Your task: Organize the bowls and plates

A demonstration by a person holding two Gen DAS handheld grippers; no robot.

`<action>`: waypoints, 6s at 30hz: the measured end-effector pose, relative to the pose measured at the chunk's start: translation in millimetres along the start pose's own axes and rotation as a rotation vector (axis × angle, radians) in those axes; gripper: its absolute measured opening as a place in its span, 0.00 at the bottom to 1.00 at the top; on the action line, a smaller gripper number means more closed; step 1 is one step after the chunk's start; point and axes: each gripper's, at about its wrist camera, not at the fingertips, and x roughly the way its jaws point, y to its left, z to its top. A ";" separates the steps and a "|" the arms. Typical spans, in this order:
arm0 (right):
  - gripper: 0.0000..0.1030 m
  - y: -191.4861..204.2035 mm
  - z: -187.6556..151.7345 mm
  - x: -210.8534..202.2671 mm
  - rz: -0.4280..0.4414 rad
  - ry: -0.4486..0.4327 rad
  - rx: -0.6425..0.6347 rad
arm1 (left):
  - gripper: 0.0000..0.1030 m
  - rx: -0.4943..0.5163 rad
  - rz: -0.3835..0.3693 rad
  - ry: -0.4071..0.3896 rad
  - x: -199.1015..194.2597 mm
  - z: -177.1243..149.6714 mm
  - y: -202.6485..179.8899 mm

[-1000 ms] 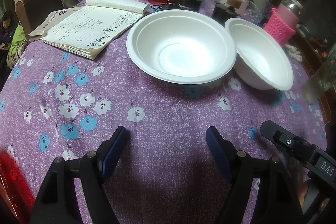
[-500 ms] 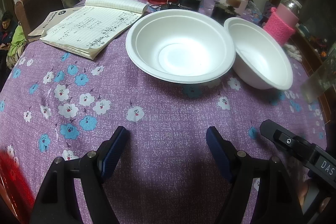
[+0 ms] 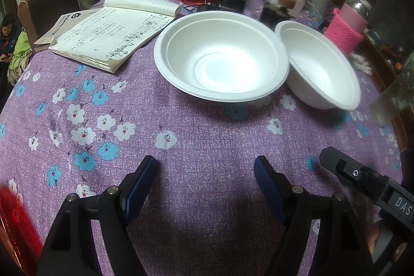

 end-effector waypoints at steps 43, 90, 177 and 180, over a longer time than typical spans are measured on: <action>0.44 0.2 -0.4 -0.5 -0.003 -0.001 -0.002 | 0.75 0.009 0.003 -0.001 0.4 -1.6 -4.5; 0.52 53.3 57.4 70.0 -0.138 -0.022 0.216 | 0.76 -0.186 0.236 -0.143 3.1 57.6 38.5; 0.11 50.8 36.4 82.7 0.039 0.120 0.212 | 0.12 -0.196 0.034 -0.059 0.4 27.9 39.8; 0.11 47.4 37.4 79.8 0.031 0.116 0.210 | 0.13 -0.184 0.024 -0.053 2.7 28.2 36.7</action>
